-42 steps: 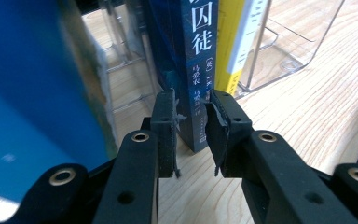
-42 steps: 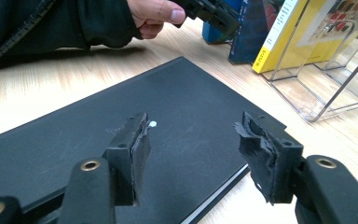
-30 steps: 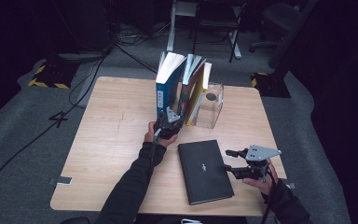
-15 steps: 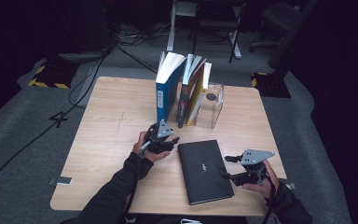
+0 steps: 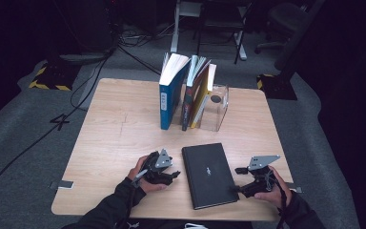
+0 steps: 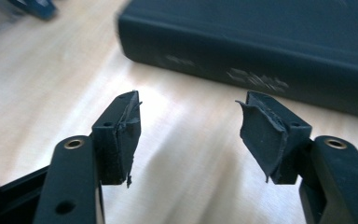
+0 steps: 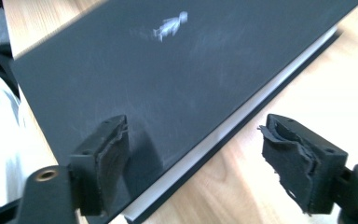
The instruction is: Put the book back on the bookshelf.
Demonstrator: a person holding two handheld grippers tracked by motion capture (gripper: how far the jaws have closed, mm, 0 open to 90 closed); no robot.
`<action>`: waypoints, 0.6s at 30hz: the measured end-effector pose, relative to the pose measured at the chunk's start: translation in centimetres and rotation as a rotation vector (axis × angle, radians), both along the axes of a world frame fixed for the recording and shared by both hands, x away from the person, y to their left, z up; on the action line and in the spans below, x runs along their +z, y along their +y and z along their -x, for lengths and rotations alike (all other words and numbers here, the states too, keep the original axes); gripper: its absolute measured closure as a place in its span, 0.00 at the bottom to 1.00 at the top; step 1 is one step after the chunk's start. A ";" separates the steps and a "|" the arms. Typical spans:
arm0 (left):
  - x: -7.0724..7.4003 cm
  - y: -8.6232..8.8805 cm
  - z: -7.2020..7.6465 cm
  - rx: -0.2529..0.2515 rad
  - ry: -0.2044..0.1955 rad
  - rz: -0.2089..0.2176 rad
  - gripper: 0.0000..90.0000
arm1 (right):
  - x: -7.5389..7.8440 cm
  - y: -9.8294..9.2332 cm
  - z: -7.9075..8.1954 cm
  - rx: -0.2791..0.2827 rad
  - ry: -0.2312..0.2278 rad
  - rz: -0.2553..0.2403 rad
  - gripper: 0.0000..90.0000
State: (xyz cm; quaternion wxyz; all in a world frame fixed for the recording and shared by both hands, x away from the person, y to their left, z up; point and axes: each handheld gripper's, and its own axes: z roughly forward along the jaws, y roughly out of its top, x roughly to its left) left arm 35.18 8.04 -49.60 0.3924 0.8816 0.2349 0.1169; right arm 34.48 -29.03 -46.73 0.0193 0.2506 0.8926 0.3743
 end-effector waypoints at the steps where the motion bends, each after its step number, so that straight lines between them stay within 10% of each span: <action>1: -0.1 -0.1 0.1 -0.004 0.011 0.001 0.40 | -0.1 0.0 0.0 0.000 0.016 -0.007 0.23; 9: -0.6 -0.7 0.7 -0.029 0.043 -0.011 0.34 | -1.1 -0.1 -0.7 0.055 0.143 -0.058 0.18; 13: -0.6 -0.5 2.1 -0.051 0.056 -0.015 0.31 | -1.1 0.8 0.1 0.125 0.144 -0.049 0.15; 18: -0.7 -0.3 4.8 -0.086 0.080 -0.052 0.24 | -1.3 1.3 0.3 0.078 0.136 -0.055 0.13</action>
